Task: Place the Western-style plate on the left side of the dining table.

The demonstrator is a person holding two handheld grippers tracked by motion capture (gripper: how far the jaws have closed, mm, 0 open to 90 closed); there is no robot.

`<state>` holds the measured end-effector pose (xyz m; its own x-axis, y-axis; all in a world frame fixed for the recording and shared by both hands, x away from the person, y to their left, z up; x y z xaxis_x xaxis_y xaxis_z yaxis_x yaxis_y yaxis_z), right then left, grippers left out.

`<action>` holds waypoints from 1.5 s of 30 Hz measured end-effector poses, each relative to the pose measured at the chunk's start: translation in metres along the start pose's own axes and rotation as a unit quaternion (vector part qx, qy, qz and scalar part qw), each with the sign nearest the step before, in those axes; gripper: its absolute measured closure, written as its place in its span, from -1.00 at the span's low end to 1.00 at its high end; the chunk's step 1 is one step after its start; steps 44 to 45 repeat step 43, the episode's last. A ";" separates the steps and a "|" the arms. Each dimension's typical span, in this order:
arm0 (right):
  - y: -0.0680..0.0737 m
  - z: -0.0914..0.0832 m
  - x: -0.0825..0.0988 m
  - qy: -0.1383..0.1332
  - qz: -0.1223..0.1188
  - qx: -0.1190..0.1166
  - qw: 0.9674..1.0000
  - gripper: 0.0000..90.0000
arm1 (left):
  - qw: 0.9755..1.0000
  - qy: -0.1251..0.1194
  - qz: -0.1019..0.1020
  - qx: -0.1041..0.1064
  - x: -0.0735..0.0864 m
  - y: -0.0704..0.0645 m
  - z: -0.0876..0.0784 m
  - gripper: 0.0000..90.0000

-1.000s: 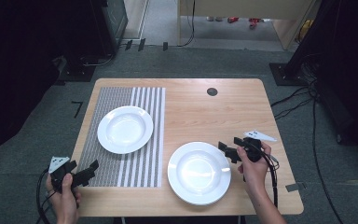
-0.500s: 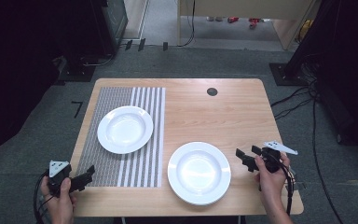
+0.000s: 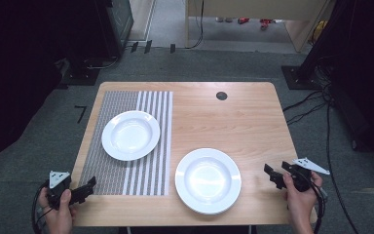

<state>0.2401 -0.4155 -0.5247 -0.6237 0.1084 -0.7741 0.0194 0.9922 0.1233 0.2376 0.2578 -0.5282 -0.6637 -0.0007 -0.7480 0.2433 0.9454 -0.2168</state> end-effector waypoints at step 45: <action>-0.040 -0.009 0.029 0.031 -0.060 0.103 0.992 -0.64 | 0.999 0.024 0.035 -0.019 0.008 -0.009 0.011 -0.79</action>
Point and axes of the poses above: each handheld gripper's, and its own axes: z roughly forward along the jaws, x roughly out of its underside, y roughly to its left, the point moved 3 cm from there along z, roughly forward along the jaws, and after that the axes turned 11 degrees about x, right-handed, at the moved point
